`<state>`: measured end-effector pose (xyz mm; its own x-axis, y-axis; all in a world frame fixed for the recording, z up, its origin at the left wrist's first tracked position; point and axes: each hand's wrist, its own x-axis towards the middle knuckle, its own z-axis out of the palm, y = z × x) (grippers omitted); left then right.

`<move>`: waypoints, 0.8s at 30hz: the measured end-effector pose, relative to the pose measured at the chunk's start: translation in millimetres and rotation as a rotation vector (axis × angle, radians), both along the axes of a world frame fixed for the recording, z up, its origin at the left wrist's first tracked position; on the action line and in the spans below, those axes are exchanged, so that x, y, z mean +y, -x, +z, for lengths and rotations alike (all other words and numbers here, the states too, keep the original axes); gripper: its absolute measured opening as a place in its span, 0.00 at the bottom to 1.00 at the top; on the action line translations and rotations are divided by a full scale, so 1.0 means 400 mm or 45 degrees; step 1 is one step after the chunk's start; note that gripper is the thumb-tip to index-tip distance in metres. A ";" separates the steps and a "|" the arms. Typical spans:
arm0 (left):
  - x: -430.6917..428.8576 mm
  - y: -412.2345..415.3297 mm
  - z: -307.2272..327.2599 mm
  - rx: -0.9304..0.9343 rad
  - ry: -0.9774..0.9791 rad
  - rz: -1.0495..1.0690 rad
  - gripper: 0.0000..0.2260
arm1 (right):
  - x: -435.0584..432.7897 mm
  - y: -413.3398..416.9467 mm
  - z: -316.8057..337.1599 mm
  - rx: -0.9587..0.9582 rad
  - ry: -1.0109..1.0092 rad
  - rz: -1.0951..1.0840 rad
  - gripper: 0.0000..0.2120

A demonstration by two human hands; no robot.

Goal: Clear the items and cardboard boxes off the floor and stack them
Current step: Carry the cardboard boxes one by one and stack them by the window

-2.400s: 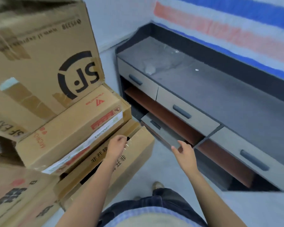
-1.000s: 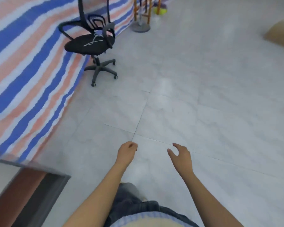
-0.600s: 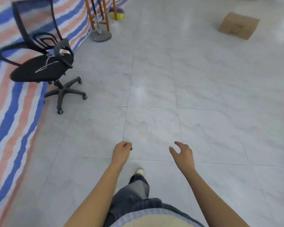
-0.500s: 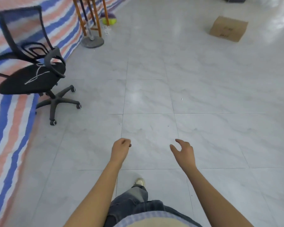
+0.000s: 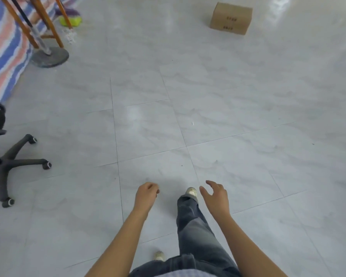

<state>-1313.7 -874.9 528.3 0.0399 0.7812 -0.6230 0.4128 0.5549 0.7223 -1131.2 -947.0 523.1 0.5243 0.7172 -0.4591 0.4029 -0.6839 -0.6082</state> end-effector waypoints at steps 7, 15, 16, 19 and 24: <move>0.377 -0.286 0.068 -0.036 -0.153 -0.025 0.09 | 0.386 -0.317 0.057 -0.017 -0.207 -0.178 0.20; 0.593 -0.524 0.059 -0.011 -0.070 -0.111 0.07 | 0.565 -0.487 0.018 0.085 -0.088 -0.145 0.19; 0.627 -0.541 0.048 0.012 -0.049 -0.101 0.07 | 0.592 -0.511 0.006 0.097 -0.057 -0.140 0.19; 0.756 -0.585 0.013 0.068 -0.016 -0.025 0.11 | 0.713 -0.598 -0.010 0.110 -0.030 -0.137 0.20; 1.030 -0.685 -0.017 -0.020 0.021 0.108 0.09 | 0.993 -0.762 0.002 0.020 -0.089 -0.051 0.19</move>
